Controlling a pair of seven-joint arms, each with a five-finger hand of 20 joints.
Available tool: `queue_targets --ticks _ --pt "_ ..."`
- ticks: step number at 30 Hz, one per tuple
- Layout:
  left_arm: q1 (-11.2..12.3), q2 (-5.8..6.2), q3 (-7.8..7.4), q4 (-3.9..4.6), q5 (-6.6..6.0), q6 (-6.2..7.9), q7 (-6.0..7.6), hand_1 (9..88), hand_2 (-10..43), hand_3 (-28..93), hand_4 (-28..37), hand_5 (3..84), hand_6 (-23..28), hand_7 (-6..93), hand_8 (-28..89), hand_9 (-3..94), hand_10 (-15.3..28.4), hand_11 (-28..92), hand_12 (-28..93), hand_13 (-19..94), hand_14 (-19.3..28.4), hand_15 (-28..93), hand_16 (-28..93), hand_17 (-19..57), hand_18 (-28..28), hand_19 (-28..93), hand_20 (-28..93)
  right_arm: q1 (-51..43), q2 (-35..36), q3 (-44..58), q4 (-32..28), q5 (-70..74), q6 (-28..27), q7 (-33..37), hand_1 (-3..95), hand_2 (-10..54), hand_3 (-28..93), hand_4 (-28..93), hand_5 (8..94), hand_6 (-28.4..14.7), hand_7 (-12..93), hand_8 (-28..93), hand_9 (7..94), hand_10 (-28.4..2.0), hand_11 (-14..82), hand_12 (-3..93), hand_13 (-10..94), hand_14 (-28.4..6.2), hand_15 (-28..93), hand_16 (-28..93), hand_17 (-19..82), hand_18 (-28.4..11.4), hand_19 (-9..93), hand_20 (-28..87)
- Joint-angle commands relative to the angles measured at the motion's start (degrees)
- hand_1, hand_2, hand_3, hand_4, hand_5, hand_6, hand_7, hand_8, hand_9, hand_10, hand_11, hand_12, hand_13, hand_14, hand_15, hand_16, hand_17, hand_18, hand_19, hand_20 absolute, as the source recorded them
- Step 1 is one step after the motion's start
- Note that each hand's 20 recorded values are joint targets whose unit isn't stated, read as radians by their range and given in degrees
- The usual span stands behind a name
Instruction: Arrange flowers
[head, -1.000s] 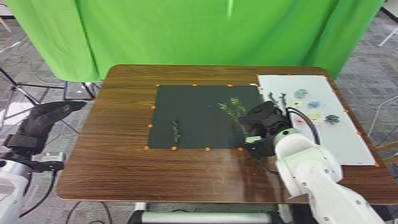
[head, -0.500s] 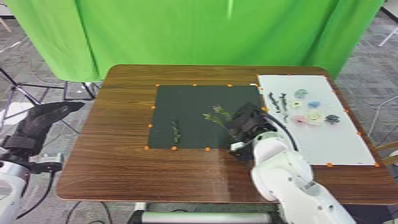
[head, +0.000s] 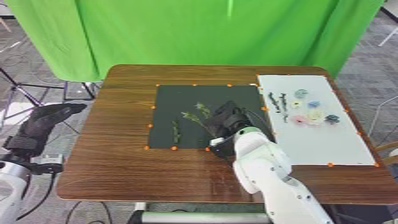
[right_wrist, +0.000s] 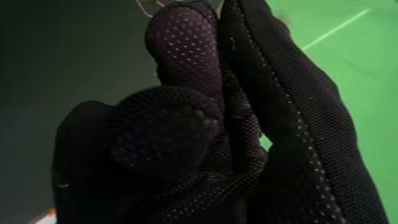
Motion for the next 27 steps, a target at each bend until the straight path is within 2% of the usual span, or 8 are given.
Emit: queue_targets --ticks 1,10,16,24,27 --pt "0.7 -0.55 -0.63 -0.23 -0.21 -1.09 -0.79 22.6 -2.6 64 -19.8 49.9 3.2 14.3 -6 41.0 13.1 14 11 27 14.4 6 2 1.1 9.4 0 13 -1.1 -0.9 0.5 1.1 -0.3 0.6 0.7 64.9 -9.5 45 -6 81.2 -6.0 32 17 93.7 -12.0 35.7 19.1 94 -2.1 59 15 79 -3.4 83 34" --pt "0.1 -0.22 -0.29 -0.17 -0.18 -1.70 -1.08 22.5 -2.6 64 -19.7 49.8 3.2 14.3 -6 41.0 13.1 13 11 27 14.3 6 2 1.1 9.4 0 13 -1.2 -1.4 0.0 1.3 0.5 0.3 1.6 64.8 -9.5 43 -6 81.0 -6.0 33 16 93.7 -12.0 35.7 19.0 94 -2.1 59 15 79 -3.3 83 34" --pt "-0.3 -0.03 0.03 0.05 -0.10 -2.67 -1.47 22.5 -2.6 64 -19.8 49.8 3.2 14.3 -6 41.0 13.2 13 11 27 14.4 6 2 1.0 9.4 0 13 -1.3 -2.2 -0.3 1.5 1.9 0.4 1.7 64.6 -9.5 43 -5 81.0 -6.0 33 16 93.7 -12.0 35.6 18.9 94 -2.3 58 15 79 -3.3 83 34" --pt "-2.0 0.73 1.27 0.80 -0.05 -3.49 -2.16 22.4 -2.6 64 -19.9 49.7 3.2 14.1 -6 41.1 13.3 13 11 27 14.5 6 2 1.0 9.4 0 13 -1.1 -3.4 -0.7 2.5 3.5 0.7 1.7 63.5 -9.5 44 -6 81.2 -6.2 31 15 93.7 -12.3 33.9 18.7 94 -2.8 57 15 79 -3.3 83 33" --pt "-1.9 0.92 1.36 0.77 0.01 -3.67 -2.05 22.4 -2.5 64 -19.9 49.6 3.2 14.1 -6 41.0 13.2 13 11 27 14.5 6 2 1.0 9.4 0 13 -1.2 -3.3 -0.8 2.4 3.5 1.1 1.5 63.3 -9.5 44 -6 81.3 -6.3 30 15 93.7 -12.3 33.0 18.6 94 -2.9 56 15 79 -3.4 82 32"
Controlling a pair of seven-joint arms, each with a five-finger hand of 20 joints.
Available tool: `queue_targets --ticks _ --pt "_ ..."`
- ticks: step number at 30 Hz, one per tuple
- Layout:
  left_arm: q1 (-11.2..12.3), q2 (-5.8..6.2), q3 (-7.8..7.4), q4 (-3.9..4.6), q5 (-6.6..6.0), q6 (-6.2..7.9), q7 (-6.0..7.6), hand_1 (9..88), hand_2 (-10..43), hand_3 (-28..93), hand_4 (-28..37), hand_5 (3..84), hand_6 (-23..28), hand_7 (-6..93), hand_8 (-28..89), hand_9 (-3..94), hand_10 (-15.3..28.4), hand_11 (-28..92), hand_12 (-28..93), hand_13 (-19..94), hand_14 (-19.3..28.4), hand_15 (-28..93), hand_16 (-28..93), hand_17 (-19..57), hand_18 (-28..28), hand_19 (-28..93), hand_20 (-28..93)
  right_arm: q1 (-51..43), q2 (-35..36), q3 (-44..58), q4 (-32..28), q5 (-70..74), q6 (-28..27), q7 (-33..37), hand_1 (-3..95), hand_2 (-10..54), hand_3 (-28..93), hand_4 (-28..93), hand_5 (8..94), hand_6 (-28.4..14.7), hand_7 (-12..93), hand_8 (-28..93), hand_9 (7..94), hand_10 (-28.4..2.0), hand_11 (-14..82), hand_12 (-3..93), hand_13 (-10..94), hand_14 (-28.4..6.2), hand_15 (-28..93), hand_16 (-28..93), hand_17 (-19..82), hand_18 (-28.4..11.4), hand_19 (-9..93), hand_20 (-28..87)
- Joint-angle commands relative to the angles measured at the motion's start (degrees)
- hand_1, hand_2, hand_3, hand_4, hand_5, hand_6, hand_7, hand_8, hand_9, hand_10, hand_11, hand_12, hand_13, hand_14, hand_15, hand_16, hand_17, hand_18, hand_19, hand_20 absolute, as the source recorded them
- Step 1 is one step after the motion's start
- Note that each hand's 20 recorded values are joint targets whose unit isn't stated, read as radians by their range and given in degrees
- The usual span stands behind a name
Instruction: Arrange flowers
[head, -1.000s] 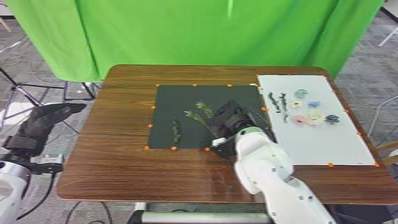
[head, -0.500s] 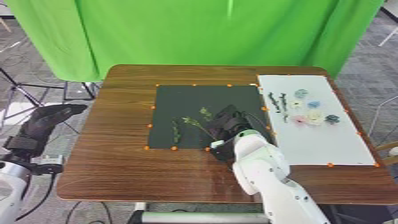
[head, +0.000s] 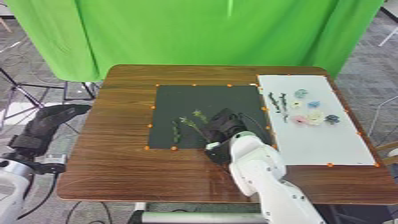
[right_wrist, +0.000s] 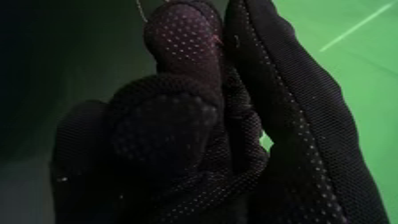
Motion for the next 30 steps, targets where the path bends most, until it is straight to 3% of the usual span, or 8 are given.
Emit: queue_targets --ticks 1,30 --pt "-0.8 0.77 0.71 0.46 -0.05 -1.13 -0.81 22.5 -2.5 63 -19.9 49.6 3.2 14.0 -6 41.0 13.2 13 11 27 14.5 6 2 1.0 9.4 0 13 -0.1 -1.2 -0.8 0.7 0.0 0.8 -0.1 63.1 -9.5 44 -6 81.3 -6.4 30 15 93.7 -12.4 32.8 18.6 94 -3.0 56 15 79 -3.4 82 32" --pt "-1.4 0.72 0.58 0.82 0.08 -2.64 -1.11 22.5 -2.5 63 -19.7 49.5 3.2 14.0 -6 41.1 13.3 13 11 27 14.8 6 2 0.9 9.6 0 13 -0.6 -0.9 -0.3 0.9 -4.0 0.6 -1.3 58.4 -9.5 43 -5 78.0 -6.7 28 16 93.7 -12.7 29.5 20.7 94 -2.5 54 16 78 -3.2 81 32"
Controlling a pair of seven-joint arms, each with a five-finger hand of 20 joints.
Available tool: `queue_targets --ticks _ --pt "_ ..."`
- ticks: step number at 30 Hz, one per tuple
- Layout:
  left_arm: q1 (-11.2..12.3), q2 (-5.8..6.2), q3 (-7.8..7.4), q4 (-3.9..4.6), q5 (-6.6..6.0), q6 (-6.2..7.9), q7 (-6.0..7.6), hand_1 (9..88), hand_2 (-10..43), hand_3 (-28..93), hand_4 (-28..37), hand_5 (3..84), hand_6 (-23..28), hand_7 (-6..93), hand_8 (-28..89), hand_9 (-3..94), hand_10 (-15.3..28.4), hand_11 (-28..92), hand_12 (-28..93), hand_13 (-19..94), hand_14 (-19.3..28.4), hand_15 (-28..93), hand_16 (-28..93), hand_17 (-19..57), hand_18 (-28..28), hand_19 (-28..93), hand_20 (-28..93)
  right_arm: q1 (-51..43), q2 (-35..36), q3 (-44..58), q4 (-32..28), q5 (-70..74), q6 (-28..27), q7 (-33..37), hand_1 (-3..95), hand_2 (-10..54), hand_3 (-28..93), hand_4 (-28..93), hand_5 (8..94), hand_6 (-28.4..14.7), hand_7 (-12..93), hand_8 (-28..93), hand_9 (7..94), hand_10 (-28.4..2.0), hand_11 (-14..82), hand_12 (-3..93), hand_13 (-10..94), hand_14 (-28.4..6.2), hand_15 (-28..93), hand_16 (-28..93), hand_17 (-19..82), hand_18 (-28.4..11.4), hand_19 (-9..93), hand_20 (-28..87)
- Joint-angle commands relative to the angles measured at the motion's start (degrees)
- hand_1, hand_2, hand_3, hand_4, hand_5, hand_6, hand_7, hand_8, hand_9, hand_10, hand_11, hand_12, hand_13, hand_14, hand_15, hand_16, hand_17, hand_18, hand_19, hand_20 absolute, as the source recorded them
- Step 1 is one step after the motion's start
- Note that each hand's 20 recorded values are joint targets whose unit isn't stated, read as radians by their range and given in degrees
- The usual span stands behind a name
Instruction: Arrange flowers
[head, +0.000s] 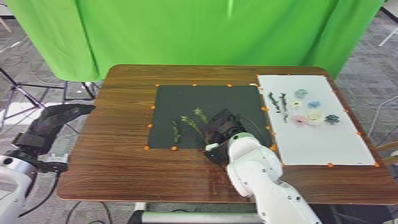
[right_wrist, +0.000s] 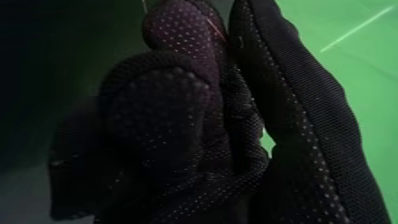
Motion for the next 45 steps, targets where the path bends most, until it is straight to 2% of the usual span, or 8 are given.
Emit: queue_targets --ticks 1,16,22,26,28,32,37,45 --pt "-0.3 0.06 -0.16 0.32 0.06 -1.27 -0.67 22.5 -2.5 63 -19.6 49.4 3.2 14.0 -6 41.1 13.3 13 11 27 14.8 6 2 0.9 9.6 0 13 -0.6 -0.2 0.2 -0.5 -0.9 0.1 -0.6 58.4 -9.5 42 -5 77.8 -6.7 27 16 93.7 -12.7 29.4 20.7 94 -2.5 53 17 78 -3.2 81 32" --pt "-0.2 -0.11 -0.31 0.30 0.04 -1.53 -0.83 22.5 -2.8 63 -19.4 49.3 3.2 14.1 -6 41.2 13.3 13 11 27 14.9 6 2 0.9 9.7 0 13 -1.3 0.2 2.1 -2.4 -2.5 -0.5 -1.1 55.3 -9.5 45 -5 77.2 -6.4 27 15 93.6 -12.4 29.8 21.2 94 -2.5 53 17 78 -3.3 80 34" --pt "-0.6 0.01 -0.05 0.46 0.06 -1.82 -1.07 22.5 -2.8 63 -19.5 49.4 3.3 13.9 -6 41.4 13.0 13 11 27 14.9 6 2 0.8 9.7 0 13 0.1 3.8 5.2 -5.4 -5.8 3.2 -2.1 52.3 -9.5 48 -6 77.0 -6.2 27 15 93.4 -12.2 30.2 21.4 94 -2.6 53 17 78 -3.3 80 35" --pt "-0.3 -0.08 -0.21 0.27 0.08 -1.85 -1.21 22.5 -2.8 63 -19.3 49.4 3.2 14.0 -6 41.4 13.1 14 11 27 14.9 6 2 0.8 9.7 0 13 3.6 8.7 5.5 -3.7 -10.6 5.8 -1.8 49.6 -9.5 51 -7 76.2 -5.9 27 13 92.1 -12.3 30.6 21.8 94 -2.7 53 18 77 -3.4 80 36" --pt "-0.5 -0.06 -0.13 0.31 0.07 -1.88 -1.18 22.5 -2.8 63 -19.4 49.5 3.2 14.0 -6 41.3 13.2 14 11 27 14.9 6 2 0.8 9.7 0 13 5.8 10.7 6.0 -2.1 -12.0 3.2 -0.4 47.6 -9.5 53 -8 74.3 -5.7 25 10 89.7 -13.2 29.4 22.0 94 -2.7 51 20 76 -3.4 81 37" --pt "-0.6 -0.06 -0.01 0.20 0.08 -2.15 -1.34 22.6 -2.9 63 -19.4 49.5 3.2 14.0 -6 41.3 13.2 14 11 27 14.9 6 2 0.8 9.7 0 13 9.6 13.3 6.9 1.9 -12.6 -1.0 1.4 42.5 -9.5 58 -10 70.3 -4.4 22 -7 84.4 -15.3 23.4 22.4 94 -3.3 47 23 74 -3.7 81 36" --pt "-0.2 -0.11 -0.12 0.09 0.06 -2.08 -1.44 22.6 -2.8 63 -19.4 49.5 3.2 14.0 -6 41.4 13.2 14 11 27 14.9 6 2 0.8 9.7 0 13 12.6 16.1 6.9 5.4 -13.0 -6.4 3.1 40.9 -9.5 58 -11 66.7 -4.5 17 -7 78.4 -16.7 18.2 21.7 94 -4.0 43 25 72 -4.0 81 36" --pt "0.3 -0.39 -0.50 -0.15 -0.04 -2.34 -1.75 22.6 -2.8 63 -19.4 49.5 3.3 14.0 -6 41.4 13.3 14 11 27 15.0 6 2 0.8 9.7 0 13 13.8 19.7 6.2 7.8 -13.0 -11.3 3.9 40.3 -9.5 58 -11 65.4 -4.6 15 -6 76.1 -17.1 16.7 21.5 94 -4.3 41 28 71 -4.5 81 35"
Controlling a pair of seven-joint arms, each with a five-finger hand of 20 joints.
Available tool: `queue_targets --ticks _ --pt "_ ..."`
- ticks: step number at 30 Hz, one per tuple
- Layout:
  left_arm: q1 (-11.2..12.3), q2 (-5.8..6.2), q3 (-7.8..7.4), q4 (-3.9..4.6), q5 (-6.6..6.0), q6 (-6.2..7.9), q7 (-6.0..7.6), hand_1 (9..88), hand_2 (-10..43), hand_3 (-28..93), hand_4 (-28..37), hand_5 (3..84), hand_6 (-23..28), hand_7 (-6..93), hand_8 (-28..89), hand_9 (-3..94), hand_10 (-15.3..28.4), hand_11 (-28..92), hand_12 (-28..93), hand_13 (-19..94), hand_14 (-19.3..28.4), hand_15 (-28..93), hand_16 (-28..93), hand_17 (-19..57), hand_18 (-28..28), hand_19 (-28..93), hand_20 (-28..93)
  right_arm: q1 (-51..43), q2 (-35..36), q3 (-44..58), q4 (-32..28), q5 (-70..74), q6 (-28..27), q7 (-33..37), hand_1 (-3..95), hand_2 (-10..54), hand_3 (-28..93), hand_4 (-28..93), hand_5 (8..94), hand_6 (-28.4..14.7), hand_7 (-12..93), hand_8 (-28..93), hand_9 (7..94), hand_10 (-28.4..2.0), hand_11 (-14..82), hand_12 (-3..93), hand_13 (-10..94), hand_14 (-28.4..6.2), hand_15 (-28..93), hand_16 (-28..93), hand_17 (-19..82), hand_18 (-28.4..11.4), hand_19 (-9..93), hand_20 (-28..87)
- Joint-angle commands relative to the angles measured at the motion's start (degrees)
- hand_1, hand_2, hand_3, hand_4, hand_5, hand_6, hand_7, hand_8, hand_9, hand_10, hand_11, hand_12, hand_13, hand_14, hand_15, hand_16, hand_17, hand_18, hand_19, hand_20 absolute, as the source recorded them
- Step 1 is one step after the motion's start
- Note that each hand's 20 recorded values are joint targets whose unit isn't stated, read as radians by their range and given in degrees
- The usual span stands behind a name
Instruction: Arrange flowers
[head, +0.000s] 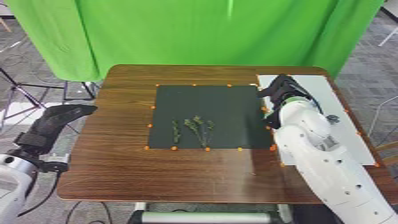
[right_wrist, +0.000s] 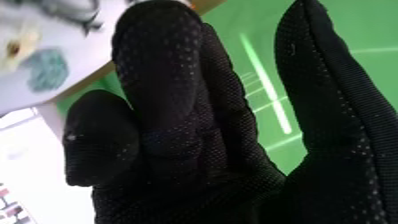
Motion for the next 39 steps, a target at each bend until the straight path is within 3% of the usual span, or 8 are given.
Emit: queue_targets --ticks 1,8,17,25,32,35,38,39 --pt "0.7 -0.35 -0.42 -0.30 -0.01 -0.92 -0.80 22.6 -2.8 63 -19.4 49.5 3.3 14.0 -6 41.4 13.3 14 11 27 14.9 6 2 0.8 9.7 0 13 0.8 3.6 0.5 1.2 0.0 -4.6 1.8 40.2 -9.5 58 -11 65.2 -4.6 15 -6 76.0 -17.1 16.6 21.5 94 -4.4 40 28 71 -4.6 81 35" --pt "-0.3 -0.18 0.18 0.09 0.16 -1.71 -1.20 22.7 -2.7 63 -19.3 49.4 3.3 14.0 -6 41.3 13.3 13 11 27 14.9 6 2 0.8 9.7 0 13 -0.3 5.1 0.0 1.7 -0.4 -7.0 1.3 40.4 -9.5 57 -11 64.9 -4.4 14 -6 75.7 -17.2 16.0 21.3 94 -4.5 39 29 70 -4.9 82 35" --pt "0.4 -0.83 -0.19 -0.46 0.33 -1.83 -1.42 22.8 -2.7 63 -19.1 49.4 3.3 14.0 -6 41.3 13.3 13 11 27 14.9 6 2 0.8 9.7 0 13 -1.2 5.3 0.0 3.1 -2.4 -7.9 0.8 40.9 -9.5 58 -11 64.6 -4.1 14 -6 75.7 -17.0 16.0 21.5 94 -4.5 39 30 70 -5.1 82 35" --pt "0.3 -1.25 -0.12 -0.44 0.49 -2.46 -1.78 22.9 -2.6 63 -19.1 49.4 3.3 13.9 -6 41.4 13.3 13 11 27 14.9 6 2 0.8 9.7 0 13 -1.9 4.9 -0.3 4.4 -3.6 -8.6 1.1 41.6 -9.5 58 -11 64.1 -3.6 14 -6 75.8 -16.8 16.0 21.5 94 -4.4 39 30 69 -5.2 83 35" --pt "0.0 -1.39 0.08 -0.30 0.62 -2.84 -1.77 23.0 -2.6 63 -19.1 49.5 3.3 13.9 -6 41.4 13.3 13 11 27 15.0 6 2 0.8 9.7 1 13 -2.9 5.0 -1.4 4.8 -5.3 -5.2 0.4 45.4 -9.5 59 -12 64.3 -3.3 17 -4 77.0 -16.3 17.6 21.9 94 -4.0 40 29 69 -5.1 83 34" --pt "-0.2 -1.46 0.16 -0.16 0.77 -3.25 -1.96 23.1 -2.6 63 -19.0 49.5 3.3 13.9 -6 41.4 13.4 14 11 27 14.9 6 2 0.8 9.7 1 13 -3.2 5.0 -2.2 5.3 -6.5 -2.1 0.0 48.1 -9.5 59 -14 64.8 -4.3 21 -3 78.3 -15.3 24.9 24.9 94 -3.4 41 28 70 -4.5 83 34" --pt "-0.3 -1.46 0.34 -0.13 0.82 -3.36 -1.95 23.2 -2.6 63 -19.0 49.4 3.3 13.9 -6 41.4 13.3 14 11 27 14.9 6 2 0.8 9.7 0 13 -3.3 5.1 -3.1 5.7 -7.6 1.2 -0.7 56.2 -9.5 49 -12 63.6 -4.3 27 20 81.5 -12.3 26.9 38.4 94 -2.8 43 27 71 -4.3 83 35" --pt "-0.3 -1.50 0.31 -0.20 0.84 -3.44 -2.00 23.2 -2.6 63 -19.0 49.4 3.2 13.9 -6 41.4 13.3 14 11 27 14.9 6 2 0.8 9.7 0 13 -3.3 5.0 -3.4 5.8 -7.8 2.1 -1.0 58.5 -9.5 45 -10 63.3 -4.2 29 23 82.1 -11.7 28.2 40.2 94 -2.6 44 27 71 -4.2 83 35"
